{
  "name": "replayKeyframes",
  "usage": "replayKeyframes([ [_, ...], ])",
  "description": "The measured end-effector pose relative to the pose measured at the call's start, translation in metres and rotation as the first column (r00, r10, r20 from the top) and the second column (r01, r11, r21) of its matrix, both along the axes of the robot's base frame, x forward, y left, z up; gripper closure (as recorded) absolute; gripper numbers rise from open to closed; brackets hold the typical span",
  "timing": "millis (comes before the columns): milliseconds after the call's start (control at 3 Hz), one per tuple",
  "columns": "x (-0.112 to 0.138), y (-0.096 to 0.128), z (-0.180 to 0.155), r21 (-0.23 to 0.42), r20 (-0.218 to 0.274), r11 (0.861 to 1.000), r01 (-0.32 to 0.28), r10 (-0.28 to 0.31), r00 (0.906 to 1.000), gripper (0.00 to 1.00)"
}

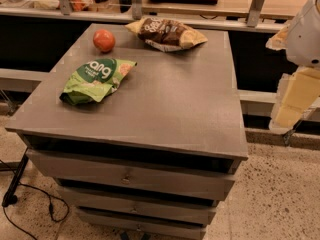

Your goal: Pick green rice chip bag

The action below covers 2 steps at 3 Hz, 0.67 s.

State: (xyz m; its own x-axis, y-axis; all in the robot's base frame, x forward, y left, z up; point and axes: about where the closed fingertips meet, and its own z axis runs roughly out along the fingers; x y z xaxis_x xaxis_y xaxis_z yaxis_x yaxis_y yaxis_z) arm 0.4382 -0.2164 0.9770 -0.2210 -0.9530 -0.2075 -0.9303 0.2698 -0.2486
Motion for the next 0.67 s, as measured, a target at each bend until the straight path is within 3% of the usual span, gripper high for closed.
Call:
replayKeyframes([
  [333, 0.0, 0.0, 0.0, 0.0, 0.0, 1.0, 0.0, 0.0, 1.0, 0.0],
  [667, 0.005, 0.019, -0.001, 0.095, 0.004, 0.995, -0.02, 0.02, 0.9998, 0.0],
])
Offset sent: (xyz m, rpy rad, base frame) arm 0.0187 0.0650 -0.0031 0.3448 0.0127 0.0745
